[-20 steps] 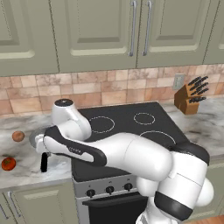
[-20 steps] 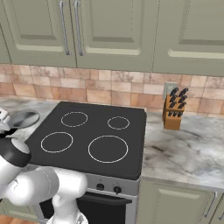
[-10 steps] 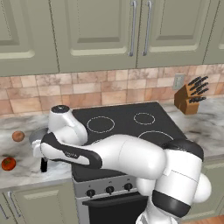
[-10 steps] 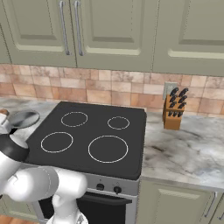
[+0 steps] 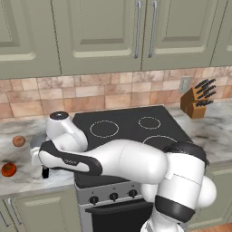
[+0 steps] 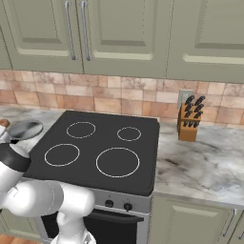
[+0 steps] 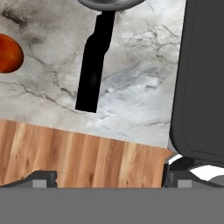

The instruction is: Place the pan on the rear right burner on the stove. Then place the tomato and the onion in the pan and turn on the rear right burner.

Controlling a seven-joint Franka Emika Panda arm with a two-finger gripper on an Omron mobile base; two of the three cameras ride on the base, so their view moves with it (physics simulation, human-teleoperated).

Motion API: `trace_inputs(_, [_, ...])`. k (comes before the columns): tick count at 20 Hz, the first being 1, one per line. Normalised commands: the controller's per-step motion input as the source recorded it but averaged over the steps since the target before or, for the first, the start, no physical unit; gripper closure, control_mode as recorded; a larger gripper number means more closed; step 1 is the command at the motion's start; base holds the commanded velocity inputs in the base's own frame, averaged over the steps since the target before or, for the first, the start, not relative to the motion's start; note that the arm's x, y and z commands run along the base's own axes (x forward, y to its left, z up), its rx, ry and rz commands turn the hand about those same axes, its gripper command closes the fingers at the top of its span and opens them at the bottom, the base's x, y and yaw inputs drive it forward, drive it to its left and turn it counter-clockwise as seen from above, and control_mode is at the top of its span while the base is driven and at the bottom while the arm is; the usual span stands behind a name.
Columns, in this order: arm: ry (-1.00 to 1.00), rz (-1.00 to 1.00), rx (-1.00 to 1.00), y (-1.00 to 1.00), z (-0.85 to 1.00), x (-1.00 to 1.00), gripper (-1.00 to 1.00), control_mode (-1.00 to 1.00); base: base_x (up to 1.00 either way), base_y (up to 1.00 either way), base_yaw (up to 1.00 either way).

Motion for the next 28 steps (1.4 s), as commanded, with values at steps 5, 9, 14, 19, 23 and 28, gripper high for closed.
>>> trace_inputs(5, [0.0, 0.0, 0.0, 0.0, -0.01, 0.02, -1.0, -1.0, 0.0, 0.0, 0.0])
trace_inputs(9, [0.0, 0.0, 0.0, 0.0, -0.08, 0.05, -1.0, -1.0, 0.0, 0.0, 0.0])
trace_inputs(14, [0.0, 0.0, 0.0, 0.0, -0.14, 0.1, -1.0, -1.0, 0.0, 0.0, 0.0])
trace_inputs(19, [0.0, 0.0, 0.0, 0.0, -0.15, 0.16, -1.0, -1.0, 0.0, 0.0, 0.0])
trace_inputs(23, [0.0, 0.0, 0.0, 0.01, -0.13, 0.18, -1.0, -1.0, 0.0, 0.0, 0.0])
trace_inputs(28, [0.0, 0.0, 0.0, 0.06, -0.13, 0.14, -1.0, -1.0, 0.0, 0.0, 0.0])
